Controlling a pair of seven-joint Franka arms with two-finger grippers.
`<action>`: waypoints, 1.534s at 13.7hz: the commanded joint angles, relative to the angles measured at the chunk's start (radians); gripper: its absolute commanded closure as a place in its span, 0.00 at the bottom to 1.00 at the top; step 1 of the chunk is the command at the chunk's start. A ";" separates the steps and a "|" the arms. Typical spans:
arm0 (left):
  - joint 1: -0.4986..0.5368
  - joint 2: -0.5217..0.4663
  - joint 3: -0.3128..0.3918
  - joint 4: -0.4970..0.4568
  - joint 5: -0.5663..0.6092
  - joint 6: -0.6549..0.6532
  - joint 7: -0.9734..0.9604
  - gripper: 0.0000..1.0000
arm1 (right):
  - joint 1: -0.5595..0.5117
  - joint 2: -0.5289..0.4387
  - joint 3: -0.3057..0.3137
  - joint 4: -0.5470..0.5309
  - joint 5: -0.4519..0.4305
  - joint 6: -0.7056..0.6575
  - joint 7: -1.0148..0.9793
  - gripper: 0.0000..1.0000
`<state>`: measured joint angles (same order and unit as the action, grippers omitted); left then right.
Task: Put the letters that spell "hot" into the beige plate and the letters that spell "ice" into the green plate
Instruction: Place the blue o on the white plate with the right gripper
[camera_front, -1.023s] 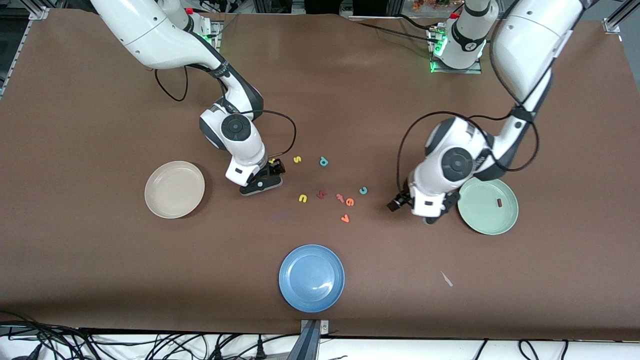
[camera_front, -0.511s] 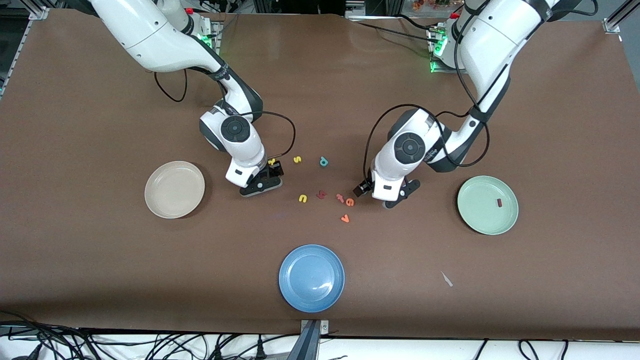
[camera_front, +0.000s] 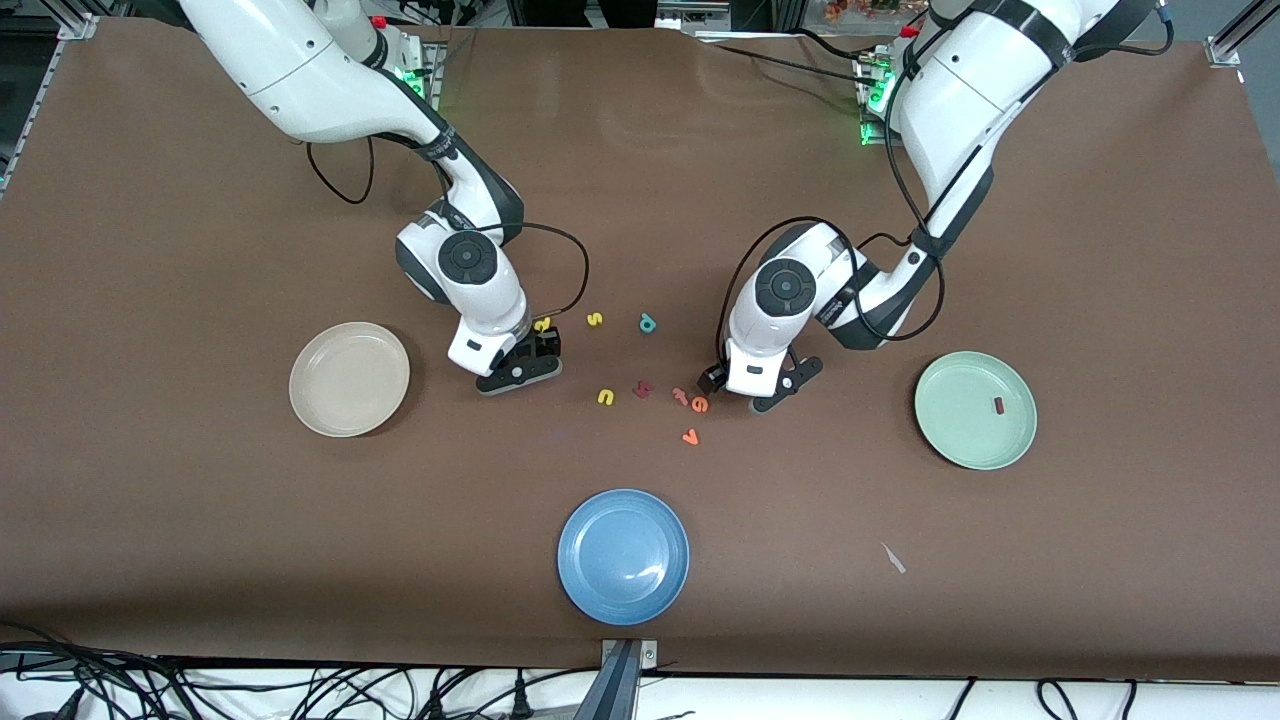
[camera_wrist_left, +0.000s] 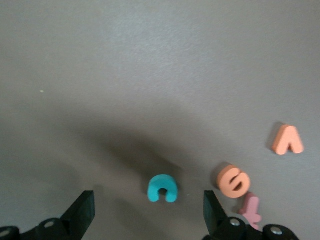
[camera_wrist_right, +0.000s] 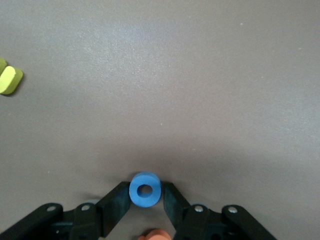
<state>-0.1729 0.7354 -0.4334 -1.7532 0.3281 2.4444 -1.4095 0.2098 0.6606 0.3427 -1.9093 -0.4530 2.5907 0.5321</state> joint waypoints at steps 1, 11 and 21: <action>-0.013 0.021 0.016 0.015 0.035 0.021 -0.025 0.07 | 0.005 -0.019 -0.025 -0.014 -0.015 0.011 0.002 0.74; -0.019 0.033 0.019 0.018 0.095 0.024 -0.026 0.31 | -0.012 -0.257 -0.137 -0.054 0.091 -0.201 -0.378 0.75; -0.020 0.041 0.019 0.020 0.100 0.022 -0.028 0.66 | -0.204 -0.438 -0.222 -0.355 0.142 -0.096 -0.682 0.33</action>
<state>-0.1789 0.7585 -0.4235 -1.7487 0.3922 2.4619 -1.4108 0.0079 0.2424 0.1202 -2.2340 -0.3304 2.4697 -0.1281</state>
